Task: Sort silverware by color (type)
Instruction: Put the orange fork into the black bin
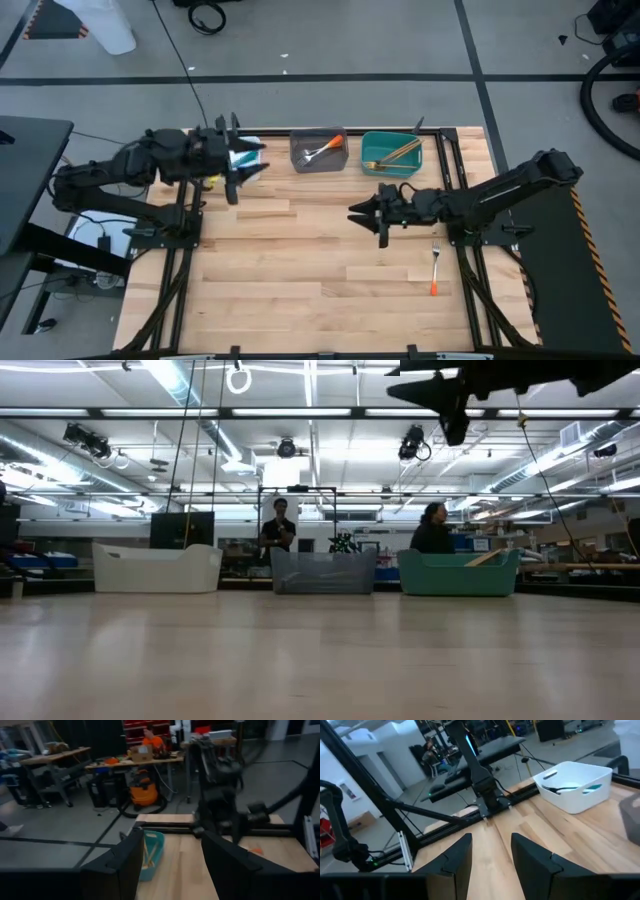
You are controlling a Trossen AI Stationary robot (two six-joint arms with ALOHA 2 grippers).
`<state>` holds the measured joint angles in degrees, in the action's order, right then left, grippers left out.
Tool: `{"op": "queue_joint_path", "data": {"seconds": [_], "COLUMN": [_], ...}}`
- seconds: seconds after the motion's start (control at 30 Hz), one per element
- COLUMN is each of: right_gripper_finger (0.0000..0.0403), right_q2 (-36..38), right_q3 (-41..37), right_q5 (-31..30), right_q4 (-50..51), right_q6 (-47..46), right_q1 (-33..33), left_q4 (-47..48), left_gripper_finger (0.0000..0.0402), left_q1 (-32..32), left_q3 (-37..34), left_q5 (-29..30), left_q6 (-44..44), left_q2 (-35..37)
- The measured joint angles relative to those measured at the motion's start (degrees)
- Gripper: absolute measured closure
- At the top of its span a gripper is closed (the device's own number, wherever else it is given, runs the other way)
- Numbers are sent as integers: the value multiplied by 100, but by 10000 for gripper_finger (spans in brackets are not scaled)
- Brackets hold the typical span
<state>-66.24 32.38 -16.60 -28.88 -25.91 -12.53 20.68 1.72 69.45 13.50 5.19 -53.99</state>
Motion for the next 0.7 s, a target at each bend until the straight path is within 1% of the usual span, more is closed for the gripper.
{"op": "queue_joint_path", "data": {"seconds": [0.07, 0.13, 0.2, 0.3, 0.43, 0.57, 0.7], "right_gripper_finger": [257, 260, 263, 267, 270, 271, 271], "right_q2": [313, 527, 605, 569, 451, 352, 356], "right_q3": [38, 262, 587, 1097, 1756, 2319, 2585], "right_q5": [-39, -209, -441, -668, -714, -700, -401], "right_q4": [539, 1523, 2639, 3776, 4719, 5621, 6207], "right_q6": [-178, -415, -697, -957, -1161, -1482, -2002], "right_q1": [-1, -41, -126, -221, -240, -240, -164], "left_q4": [-102, -114, -276, -618, -924, -1516, -1976], "left_gripper_finger": [194, 194, 194, 194, 194, 194, 194], "left_q1": [-75, -104, -126, -194, -237, -357, -472], "left_q3": [-193, -363, -577, -918, -1337, -1899, -2365], "left_q5": [10, 26, 35, 48, 30, 44, 19], "left_q6": [1, 2, 0, -10, -214, -268, -13], "left_q2": [1, 1, 1, 1, 1, -1, 1]}}
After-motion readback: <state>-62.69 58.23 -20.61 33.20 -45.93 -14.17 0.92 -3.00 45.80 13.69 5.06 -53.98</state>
